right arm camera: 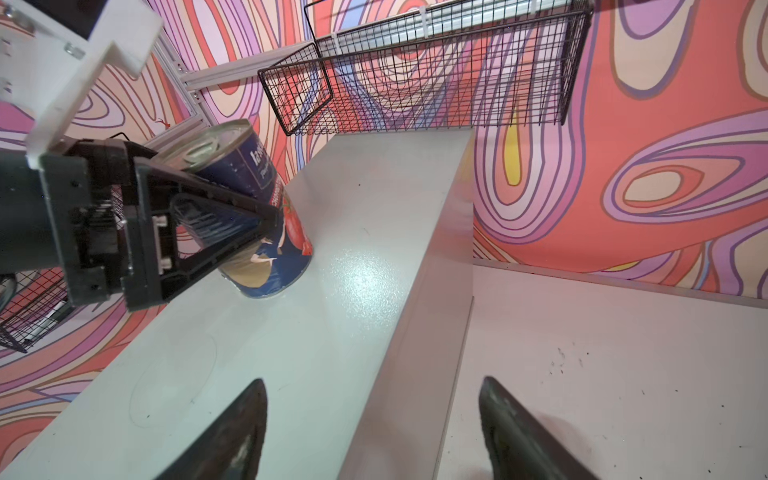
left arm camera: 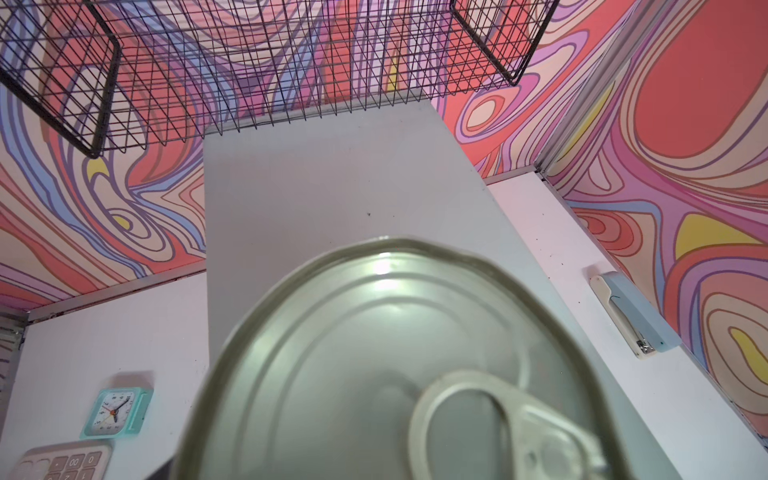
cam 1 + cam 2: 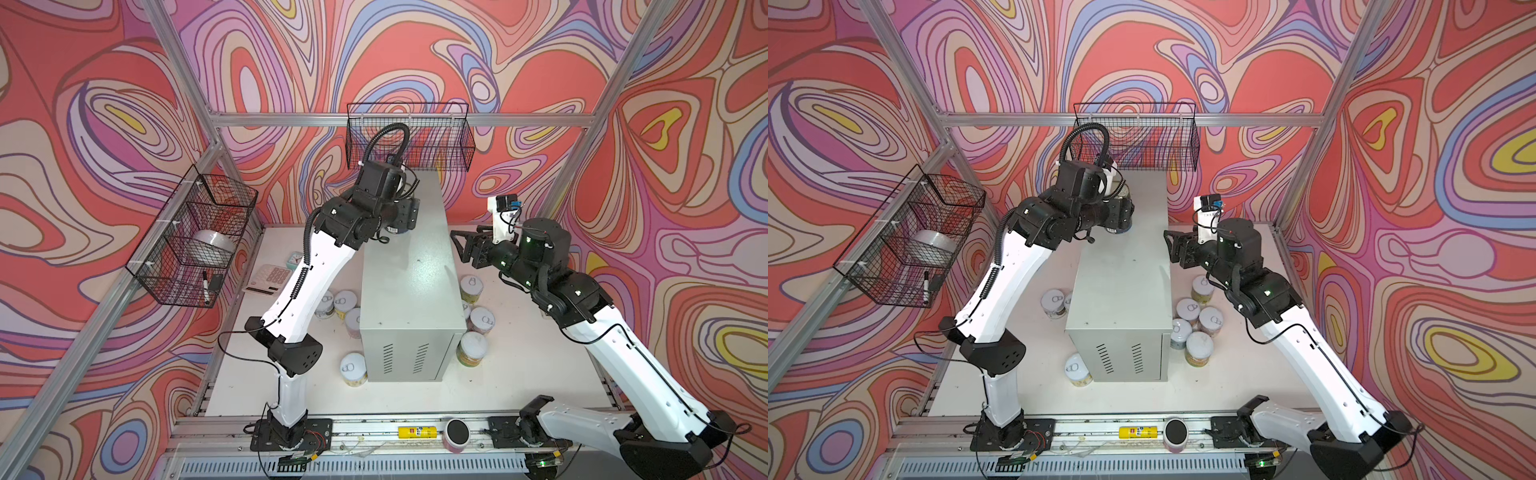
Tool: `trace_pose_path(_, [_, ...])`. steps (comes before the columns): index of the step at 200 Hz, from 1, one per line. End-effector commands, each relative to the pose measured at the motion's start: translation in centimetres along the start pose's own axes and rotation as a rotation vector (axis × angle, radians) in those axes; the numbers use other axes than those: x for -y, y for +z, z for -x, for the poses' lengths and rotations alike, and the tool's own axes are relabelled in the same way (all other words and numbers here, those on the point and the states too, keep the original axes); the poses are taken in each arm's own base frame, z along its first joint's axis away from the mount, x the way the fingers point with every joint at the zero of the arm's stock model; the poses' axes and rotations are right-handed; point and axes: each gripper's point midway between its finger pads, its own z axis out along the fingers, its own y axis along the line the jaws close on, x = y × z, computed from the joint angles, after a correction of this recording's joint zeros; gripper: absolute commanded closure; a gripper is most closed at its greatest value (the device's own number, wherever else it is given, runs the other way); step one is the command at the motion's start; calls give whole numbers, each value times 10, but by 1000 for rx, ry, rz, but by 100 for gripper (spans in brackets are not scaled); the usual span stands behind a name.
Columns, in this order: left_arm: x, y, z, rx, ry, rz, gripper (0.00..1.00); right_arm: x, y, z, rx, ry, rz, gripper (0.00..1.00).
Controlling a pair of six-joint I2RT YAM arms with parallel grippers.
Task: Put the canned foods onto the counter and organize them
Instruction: 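Lift the blue can with the left gripper while the right arm rises, then set the blue can on the cabinet top and open the left gripper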
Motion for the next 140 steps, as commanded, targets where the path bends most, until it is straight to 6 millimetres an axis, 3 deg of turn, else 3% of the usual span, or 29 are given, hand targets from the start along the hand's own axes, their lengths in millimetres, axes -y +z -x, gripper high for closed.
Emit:
trace_pose_path(1, [-3,-14,4,37,16,7,12,0,1,5,11,-9,-15,17])
trace_pose_path(49, [-13,-20,-9,20,-3,42,22,3,4,4,14,1,-26,17])
trace_pose_path(70, [-17,-21,-8,38,0,63,41,5,4,3,19,2,-34,18])
trace_pose_path(103, [-17,-12,-5,36,23,80,53,7,7,1,23,11,-47,18])
trace_pose_path(140, [-21,-1,-2,32,38,112,51,11,7,3,35,12,-68,18])
